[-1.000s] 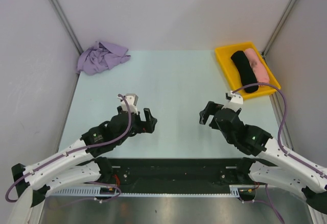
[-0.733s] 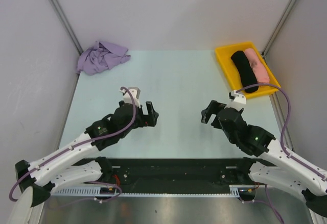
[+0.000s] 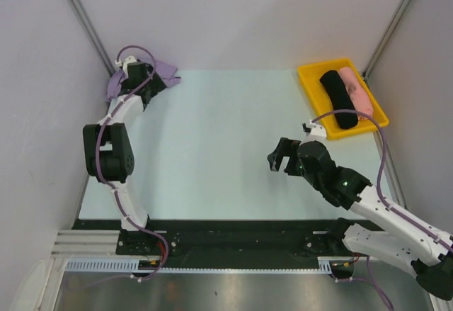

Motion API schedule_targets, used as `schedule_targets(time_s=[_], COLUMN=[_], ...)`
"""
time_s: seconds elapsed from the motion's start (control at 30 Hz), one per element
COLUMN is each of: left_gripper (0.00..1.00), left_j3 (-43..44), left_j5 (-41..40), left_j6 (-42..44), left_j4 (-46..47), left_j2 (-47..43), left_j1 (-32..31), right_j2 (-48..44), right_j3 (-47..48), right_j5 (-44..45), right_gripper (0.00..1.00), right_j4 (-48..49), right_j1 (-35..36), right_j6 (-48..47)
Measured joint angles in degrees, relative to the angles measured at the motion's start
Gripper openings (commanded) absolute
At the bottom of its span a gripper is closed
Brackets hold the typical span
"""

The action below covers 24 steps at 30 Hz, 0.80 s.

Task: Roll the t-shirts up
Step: Pick up the T-shirt at the corner of the board.

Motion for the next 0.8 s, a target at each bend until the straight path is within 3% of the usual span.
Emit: schedule_targets(time_s=[0.3, 0.4, 0.5, 0.53, 0.73, 0.8], left_gripper=[0.81, 0.62, 0.23, 0.00, 0.00, 0.00], left_j3=[17.53, 24.06, 28.89, 29.59, 28.57, 21.57], left_j5=[0.61, 1.36, 2.36, 2.73, 5.81, 6.88], left_j6=[0.59, 0.42, 0.33, 0.22, 0.57, 0.61], left_j4=[-3.45, -4.70, -5.53, -5.57, -5.64, -3.87], left_j2=[19.69, 24.92, 28.48, 29.03, 28.55, 24.83], left_j1=[8.63, 9.31, 9.46, 9.46, 9.35, 9.14], right_j2=[8.68, 11.61, 13.55, 13.81, 14.67, 14.67], right_j3=[0.00, 0.00, 0.00, -0.04, -0.57, -0.66], right_j5=[-5.40, -6.62, -7.39, -7.58, -8.00, -7.98], right_gripper=[1.00, 1.00, 1.00, 1.00, 1.00, 1.00], right_j4=[4.66, 5.75, 6.84, 7.15, 9.38, 10.05], right_j1=[-1.42, -1.68, -1.88, -1.95, -2.34, -2.51], right_j6=[-3.41, -4.02, -4.26, -4.28, -4.46, -4.44])
